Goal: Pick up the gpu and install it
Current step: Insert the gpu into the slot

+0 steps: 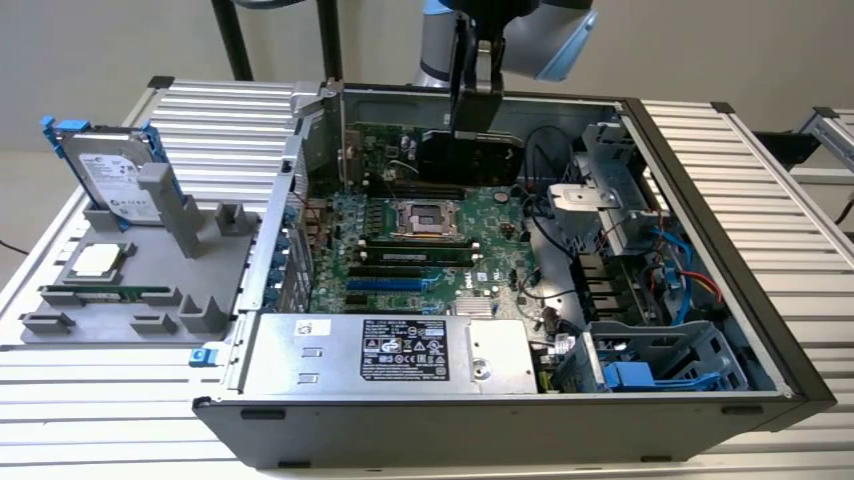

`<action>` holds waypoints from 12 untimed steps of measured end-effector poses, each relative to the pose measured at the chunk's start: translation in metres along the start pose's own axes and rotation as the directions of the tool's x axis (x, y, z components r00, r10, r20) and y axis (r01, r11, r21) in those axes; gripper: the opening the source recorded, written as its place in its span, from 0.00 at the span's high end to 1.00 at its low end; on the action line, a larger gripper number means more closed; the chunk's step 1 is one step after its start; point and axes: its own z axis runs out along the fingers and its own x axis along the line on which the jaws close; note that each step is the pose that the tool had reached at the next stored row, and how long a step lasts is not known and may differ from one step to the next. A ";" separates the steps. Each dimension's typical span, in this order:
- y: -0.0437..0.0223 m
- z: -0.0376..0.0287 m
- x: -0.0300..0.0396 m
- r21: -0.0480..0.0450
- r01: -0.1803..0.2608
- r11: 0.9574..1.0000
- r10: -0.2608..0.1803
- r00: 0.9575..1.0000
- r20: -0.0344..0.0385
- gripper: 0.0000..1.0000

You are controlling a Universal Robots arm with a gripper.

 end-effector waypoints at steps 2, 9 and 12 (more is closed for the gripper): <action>0.0000 0.0009 -0.0001 0.000 0.000 1.000 0.000 1.000 -0.001 1.00; 0.0000 0.0046 -0.0004 0.000 0.000 1.000 0.000 1.000 -0.005 1.00; 0.0000 0.0062 -0.0005 0.000 0.000 1.000 0.000 1.000 -0.007 1.00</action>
